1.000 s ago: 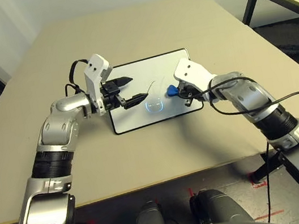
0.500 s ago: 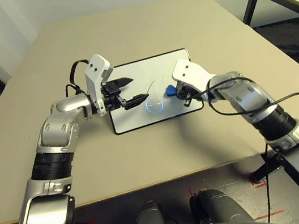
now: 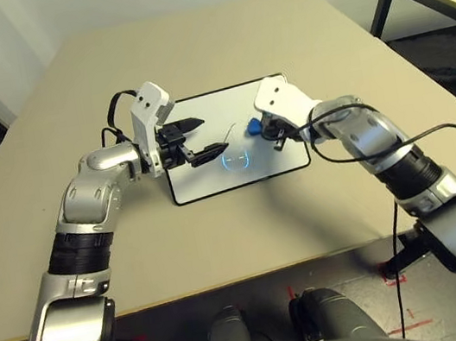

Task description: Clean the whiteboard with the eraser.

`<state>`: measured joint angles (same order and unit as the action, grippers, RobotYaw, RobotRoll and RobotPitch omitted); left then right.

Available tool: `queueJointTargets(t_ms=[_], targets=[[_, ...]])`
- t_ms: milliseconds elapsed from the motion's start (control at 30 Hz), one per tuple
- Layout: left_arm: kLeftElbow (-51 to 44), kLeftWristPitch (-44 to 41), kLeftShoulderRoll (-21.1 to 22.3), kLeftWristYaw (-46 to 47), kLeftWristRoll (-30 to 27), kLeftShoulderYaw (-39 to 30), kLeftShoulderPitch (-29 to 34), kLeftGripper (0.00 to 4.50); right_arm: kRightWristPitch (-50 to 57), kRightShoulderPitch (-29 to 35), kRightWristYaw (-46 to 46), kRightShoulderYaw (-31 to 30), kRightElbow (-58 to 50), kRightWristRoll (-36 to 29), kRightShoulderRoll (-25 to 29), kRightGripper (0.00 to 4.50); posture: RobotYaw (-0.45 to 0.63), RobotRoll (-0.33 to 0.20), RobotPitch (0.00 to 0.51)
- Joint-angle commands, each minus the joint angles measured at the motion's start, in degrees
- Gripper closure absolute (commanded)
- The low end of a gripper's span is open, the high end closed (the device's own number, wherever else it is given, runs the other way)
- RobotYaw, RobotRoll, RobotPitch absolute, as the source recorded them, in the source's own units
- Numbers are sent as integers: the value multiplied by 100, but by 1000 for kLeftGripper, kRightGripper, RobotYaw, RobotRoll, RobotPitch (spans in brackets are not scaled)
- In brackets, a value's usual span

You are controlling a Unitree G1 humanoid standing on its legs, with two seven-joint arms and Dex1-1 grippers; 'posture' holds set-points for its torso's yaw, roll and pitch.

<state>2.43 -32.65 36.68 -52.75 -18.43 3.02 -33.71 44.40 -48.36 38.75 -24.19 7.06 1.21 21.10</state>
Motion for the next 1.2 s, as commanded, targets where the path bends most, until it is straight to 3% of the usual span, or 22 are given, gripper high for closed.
queueJointTargets(t_ms=[33, 267, 700, 1033, 1200], targets=[[-103, -88, 5, 13, -39, -38, 60, 0, 215, 273, 46, -112, -298, 62, 23, 4116, -48, 0, 46], [-85, -112, -2, 10, -36, -21, 17, 0, 628, 702, 154, -288, -1025, 34, 77, 4116, -55, 0, 47], [-39, -91, -24, -5, -26, -6, -8, 0, -48, 72, -110, 56, 202, 211, 11, 4142, -55, 0, 46], [-81, -91, -10, 4, -37, -27, 33, 0, 449, 749, 114, -267, -762, 188, 75, 4152, -50, 0, 44], [-20, -56, -7, -23, -19, -11, 1, 0, 161, 380, 22, -69, -216, 252, 40, 4153, -52, 0, 41]])
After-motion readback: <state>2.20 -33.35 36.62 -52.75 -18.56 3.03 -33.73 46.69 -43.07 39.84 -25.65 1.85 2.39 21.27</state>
